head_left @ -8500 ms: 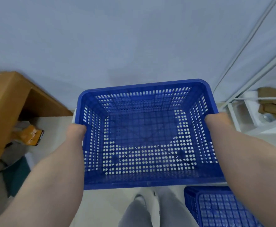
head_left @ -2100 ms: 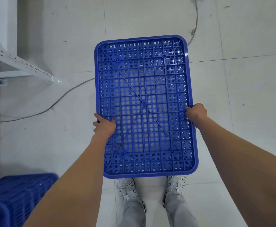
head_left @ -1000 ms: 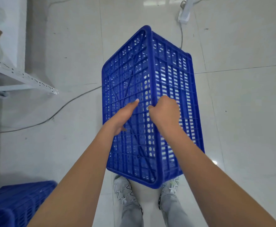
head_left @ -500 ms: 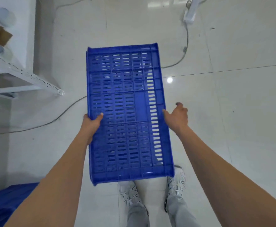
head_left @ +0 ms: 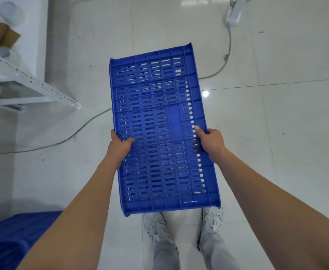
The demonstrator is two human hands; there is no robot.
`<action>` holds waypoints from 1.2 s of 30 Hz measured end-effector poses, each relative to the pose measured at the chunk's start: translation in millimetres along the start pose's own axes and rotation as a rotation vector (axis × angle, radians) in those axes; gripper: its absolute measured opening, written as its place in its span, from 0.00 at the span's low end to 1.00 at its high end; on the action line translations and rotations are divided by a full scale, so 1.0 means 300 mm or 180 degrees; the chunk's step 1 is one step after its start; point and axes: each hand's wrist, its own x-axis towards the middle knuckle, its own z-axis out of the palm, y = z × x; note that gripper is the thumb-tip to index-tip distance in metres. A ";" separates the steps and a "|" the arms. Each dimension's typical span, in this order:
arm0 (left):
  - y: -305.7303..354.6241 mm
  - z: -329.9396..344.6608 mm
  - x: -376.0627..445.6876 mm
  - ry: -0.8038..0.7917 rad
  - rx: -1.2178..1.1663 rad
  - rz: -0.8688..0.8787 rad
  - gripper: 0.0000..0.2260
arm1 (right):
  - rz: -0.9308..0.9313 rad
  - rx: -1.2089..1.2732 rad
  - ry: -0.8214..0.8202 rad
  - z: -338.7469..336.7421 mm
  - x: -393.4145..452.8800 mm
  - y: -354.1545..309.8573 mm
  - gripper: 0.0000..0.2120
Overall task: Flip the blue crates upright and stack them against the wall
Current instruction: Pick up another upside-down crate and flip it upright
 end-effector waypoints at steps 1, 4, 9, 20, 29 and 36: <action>0.019 0.013 -0.019 0.0070 0.0144 -0.0041 0.47 | -0.0102 0.0020 0.0084 -0.006 -0.012 -0.001 0.18; 0.094 0.049 -0.059 0.0477 0.0768 0.0190 0.44 | -0.0376 -0.0089 0.0373 -0.002 -0.062 -0.013 0.21; 0.263 0.113 -0.144 -0.0064 0.0116 0.0427 0.36 | -0.0658 -0.0959 0.0956 0.035 -0.135 -0.033 0.21; 0.264 0.273 -0.169 -0.0761 -0.0096 0.0242 0.14 | -0.1210 -0.2884 0.0649 0.137 -0.100 0.040 0.13; 0.159 0.307 -0.090 -0.0576 -0.0411 -0.0108 0.06 | -0.1429 -0.3369 -0.0333 0.301 -0.096 0.111 0.12; 0.066 0.238 -0.063 -0.0407 -0.1013 -0.0680 0.12 | -0.1259 -0.3938 -0.0824 0.348 -0.082 0.197 0.15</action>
